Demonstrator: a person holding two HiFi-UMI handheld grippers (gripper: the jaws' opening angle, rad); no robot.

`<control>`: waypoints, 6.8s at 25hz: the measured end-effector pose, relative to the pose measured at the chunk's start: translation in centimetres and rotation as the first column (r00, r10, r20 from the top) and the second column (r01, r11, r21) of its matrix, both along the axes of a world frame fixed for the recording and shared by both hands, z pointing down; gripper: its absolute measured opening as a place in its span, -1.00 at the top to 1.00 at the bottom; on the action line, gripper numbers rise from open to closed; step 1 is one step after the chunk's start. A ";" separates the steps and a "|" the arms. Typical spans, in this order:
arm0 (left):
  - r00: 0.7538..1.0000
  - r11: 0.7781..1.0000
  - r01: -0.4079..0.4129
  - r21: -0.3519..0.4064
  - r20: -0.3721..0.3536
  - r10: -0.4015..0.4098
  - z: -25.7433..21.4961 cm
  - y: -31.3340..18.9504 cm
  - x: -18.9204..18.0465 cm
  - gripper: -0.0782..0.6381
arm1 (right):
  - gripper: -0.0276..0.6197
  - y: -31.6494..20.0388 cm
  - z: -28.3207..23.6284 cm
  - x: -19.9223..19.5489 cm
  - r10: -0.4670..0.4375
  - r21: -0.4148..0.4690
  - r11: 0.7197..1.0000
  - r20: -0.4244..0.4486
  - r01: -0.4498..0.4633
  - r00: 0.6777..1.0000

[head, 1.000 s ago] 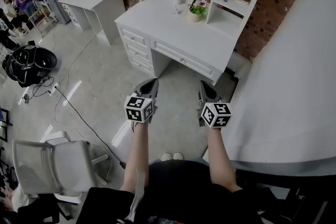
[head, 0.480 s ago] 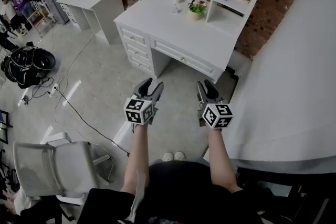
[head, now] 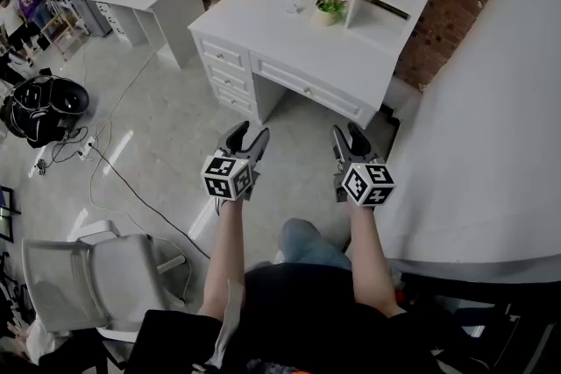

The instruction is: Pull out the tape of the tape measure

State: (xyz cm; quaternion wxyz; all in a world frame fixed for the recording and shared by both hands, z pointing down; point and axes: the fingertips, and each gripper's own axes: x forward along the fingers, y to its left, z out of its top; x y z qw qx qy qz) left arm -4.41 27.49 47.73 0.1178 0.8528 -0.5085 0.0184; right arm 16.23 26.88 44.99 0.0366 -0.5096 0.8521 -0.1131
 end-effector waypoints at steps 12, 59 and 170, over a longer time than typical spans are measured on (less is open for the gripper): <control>1.000 1.000 0.026 0.004 -0.005 -0.026 1.3 -9.0 -3.0 0.22 | 0.41 -10.3 1.1 -2.2 -0.010 0.001 1.000 -0.001 0.010 1.000; 0.935 0.945 -0.293 -0.148 0.161 0.315 9.0 -71.6 0.0 0.22 | 0.41 -63.9 7.7 -9.7 -0.095 -0.200 0.975 0.004 0.094 0.995; 0.518 0.597 -0.749 -0.288 0.307 0.798 7.4 -51.3 -5.8 0.54 | 0.59 -53.7 17.3 -2.6 -0.723 -0.677 0.684 -0.679 0.273 0.127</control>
